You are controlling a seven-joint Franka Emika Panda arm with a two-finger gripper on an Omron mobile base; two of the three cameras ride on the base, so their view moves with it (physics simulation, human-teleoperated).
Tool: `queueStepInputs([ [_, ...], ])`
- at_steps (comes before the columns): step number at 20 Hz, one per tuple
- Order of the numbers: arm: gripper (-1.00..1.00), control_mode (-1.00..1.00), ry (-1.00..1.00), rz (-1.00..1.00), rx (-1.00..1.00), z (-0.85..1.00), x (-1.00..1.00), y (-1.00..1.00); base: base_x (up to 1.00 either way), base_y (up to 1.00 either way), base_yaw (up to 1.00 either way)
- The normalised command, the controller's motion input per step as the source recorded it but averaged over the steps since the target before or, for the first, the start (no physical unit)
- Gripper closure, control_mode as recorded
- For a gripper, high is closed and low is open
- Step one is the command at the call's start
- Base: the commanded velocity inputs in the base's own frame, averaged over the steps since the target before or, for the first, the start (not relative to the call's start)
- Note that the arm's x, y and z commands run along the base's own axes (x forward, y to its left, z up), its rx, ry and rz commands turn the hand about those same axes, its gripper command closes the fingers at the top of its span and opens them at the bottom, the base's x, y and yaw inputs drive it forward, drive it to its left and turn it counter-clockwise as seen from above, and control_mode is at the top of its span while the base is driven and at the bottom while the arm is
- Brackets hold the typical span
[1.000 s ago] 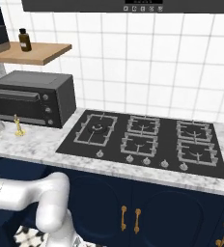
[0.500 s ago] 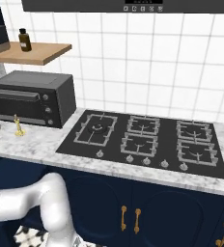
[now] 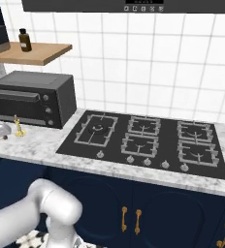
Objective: Pick the rolling pin from the drawer and place it on the counter.
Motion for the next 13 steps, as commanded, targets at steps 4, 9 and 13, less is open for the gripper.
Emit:
queueStepInputs([
  [4, -1.0, -1.0, -0.21, -0.01, 0.51, 1.0, -0.13, -1.0, 0.0, 0.0, 0.0],
  [9, -1.0, -1.0, -0.25, -0.01, 0.56, 0.92, -0.04, -1.0, 0.0, 0.0, 0.0],
  [13, -1.0, -1.0, -0.24, -0.1, 0.59, 0.59, -0.1, -1.0, 0.0, 0.0, 0.0],
])
